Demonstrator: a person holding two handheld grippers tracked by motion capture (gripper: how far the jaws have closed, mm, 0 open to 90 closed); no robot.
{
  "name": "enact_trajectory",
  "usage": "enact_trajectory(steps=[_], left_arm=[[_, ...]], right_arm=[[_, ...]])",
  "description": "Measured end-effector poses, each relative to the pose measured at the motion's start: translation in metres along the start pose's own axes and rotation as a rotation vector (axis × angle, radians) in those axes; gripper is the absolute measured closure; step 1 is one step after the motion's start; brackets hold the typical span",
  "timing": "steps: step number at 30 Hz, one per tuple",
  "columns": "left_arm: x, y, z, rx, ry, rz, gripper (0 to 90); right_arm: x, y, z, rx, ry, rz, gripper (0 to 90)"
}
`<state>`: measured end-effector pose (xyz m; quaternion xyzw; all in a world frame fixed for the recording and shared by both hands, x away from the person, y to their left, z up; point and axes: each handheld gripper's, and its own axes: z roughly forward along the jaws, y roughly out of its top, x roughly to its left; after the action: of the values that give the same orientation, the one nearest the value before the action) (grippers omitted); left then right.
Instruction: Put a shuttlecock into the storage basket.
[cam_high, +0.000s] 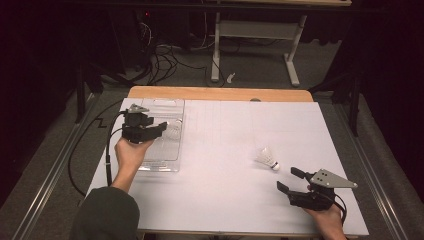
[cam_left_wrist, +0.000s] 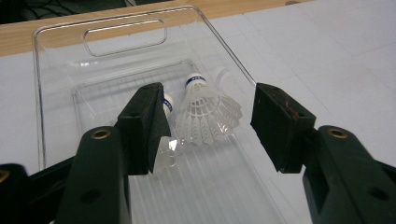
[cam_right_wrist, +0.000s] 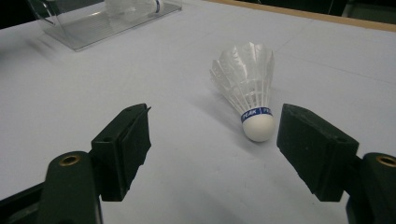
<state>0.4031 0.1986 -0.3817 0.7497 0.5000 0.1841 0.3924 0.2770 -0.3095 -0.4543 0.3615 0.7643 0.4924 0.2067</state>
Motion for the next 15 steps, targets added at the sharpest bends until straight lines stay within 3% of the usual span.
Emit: enact_trajectory(steps=[5, 15], left_arm=[[-0.005, -0.003, -0.003, -0.012, 0.016, 0.025, 42.9], [-0.013, -0.004, -0.008, -0.026, -0.008, 0.039, 42.3]], right_arm=[[0.0, 0.0, 0.0, 0.0, 0.0, 0.0, 26.1], [0.0, 0.0, 0.0, 0.0, 0.0, 0.001, 26.1]])
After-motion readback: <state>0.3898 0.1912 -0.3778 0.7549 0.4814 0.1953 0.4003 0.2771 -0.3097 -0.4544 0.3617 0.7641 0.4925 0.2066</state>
